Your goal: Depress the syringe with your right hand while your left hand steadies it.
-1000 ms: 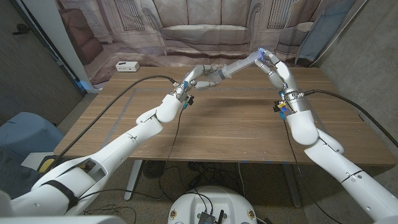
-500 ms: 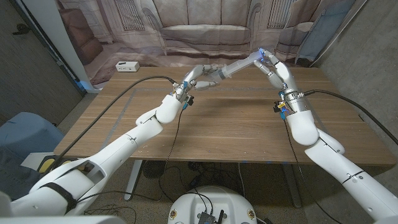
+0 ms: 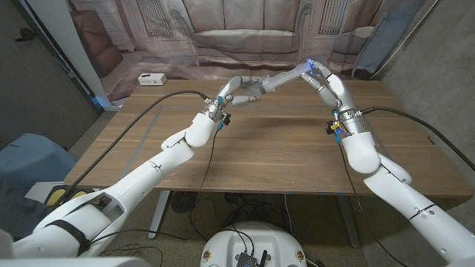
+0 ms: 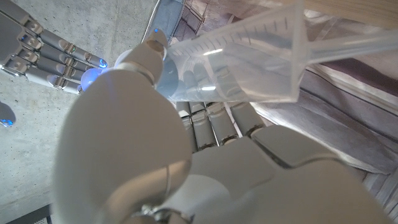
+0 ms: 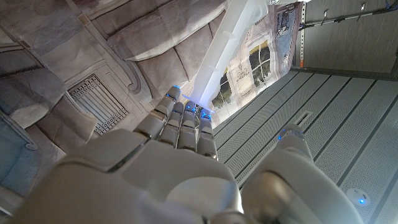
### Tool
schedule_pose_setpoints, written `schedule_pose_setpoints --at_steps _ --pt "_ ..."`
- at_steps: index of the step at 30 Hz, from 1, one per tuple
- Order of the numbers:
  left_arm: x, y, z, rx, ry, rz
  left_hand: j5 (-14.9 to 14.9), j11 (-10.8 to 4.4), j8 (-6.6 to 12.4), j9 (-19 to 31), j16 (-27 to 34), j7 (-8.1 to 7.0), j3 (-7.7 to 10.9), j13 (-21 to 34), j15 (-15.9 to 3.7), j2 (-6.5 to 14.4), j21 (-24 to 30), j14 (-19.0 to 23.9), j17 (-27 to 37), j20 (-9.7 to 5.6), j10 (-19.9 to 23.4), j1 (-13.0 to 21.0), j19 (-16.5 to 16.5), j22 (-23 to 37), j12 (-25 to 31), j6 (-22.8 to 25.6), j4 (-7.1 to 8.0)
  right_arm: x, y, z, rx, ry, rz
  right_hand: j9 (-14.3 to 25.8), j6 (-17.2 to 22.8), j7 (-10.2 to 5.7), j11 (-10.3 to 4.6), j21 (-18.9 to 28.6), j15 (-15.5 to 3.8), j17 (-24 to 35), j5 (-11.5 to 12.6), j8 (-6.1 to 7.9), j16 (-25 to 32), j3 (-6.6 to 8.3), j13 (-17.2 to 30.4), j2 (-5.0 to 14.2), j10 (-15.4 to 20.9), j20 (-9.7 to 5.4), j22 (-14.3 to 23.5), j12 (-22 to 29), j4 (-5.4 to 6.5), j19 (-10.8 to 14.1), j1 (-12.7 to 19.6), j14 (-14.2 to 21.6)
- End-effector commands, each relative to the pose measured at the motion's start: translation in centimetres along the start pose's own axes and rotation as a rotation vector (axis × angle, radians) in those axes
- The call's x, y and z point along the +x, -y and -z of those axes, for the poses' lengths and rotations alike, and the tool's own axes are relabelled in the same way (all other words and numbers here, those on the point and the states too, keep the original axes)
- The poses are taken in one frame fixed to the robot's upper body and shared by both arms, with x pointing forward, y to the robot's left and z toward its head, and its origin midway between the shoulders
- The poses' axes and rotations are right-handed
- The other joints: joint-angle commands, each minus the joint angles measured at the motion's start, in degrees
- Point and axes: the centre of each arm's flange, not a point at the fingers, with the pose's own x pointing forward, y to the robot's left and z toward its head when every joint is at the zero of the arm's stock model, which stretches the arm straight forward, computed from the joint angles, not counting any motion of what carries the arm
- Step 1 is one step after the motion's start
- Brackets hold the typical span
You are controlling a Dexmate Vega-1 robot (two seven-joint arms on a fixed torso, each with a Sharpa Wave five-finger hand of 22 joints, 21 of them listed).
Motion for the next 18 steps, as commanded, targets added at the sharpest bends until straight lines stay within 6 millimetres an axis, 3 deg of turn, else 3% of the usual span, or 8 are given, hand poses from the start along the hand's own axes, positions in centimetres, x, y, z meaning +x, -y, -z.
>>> schedule_pose_setpoints --at_steps 1,18 --pt "0.10 -0.10 -0.04 0.000 -0.002 0.002 0.26 -0.47 0.22 0.16 0.31 0.45 1.32 0.19 -3.01 5.12 0.49 3.23 0.13 -0.79 0.43 1.68 0.70 0.10 -0.18 0.85 1.55 0.11 -0.24 -0.05 0.008 0.002 -0.013 0.16 0.86 -0.02 0.00 0.20 0.13 0.15 -0.07 0.50 0.26 0.32 0.18 0.70 0.34 0.01 0.25 0.22 -0.12 0.72 0.21 0.58" --pt "0.45 0.00 -0.04 -0.001 0.005 0.003 0.28 -0.48 0.10 0.17 0.22 0.45 1.33 0.33 -2.87 5.15 0.78 3.24 0.10 -0.76 0.48 1.58 0.60 0.07 -0.41 0.82 1.50 0.28 -0.48 0.22 0.019 0.005 -0.026 0.18 1.08 0.04 -0.25 0.12 0.03 0.17 -0.12 0.31 0.27 0.39 0.19 0.87 0.68 -0.03 0.25 0.11 -0.15 1.20 0.37 1.15"
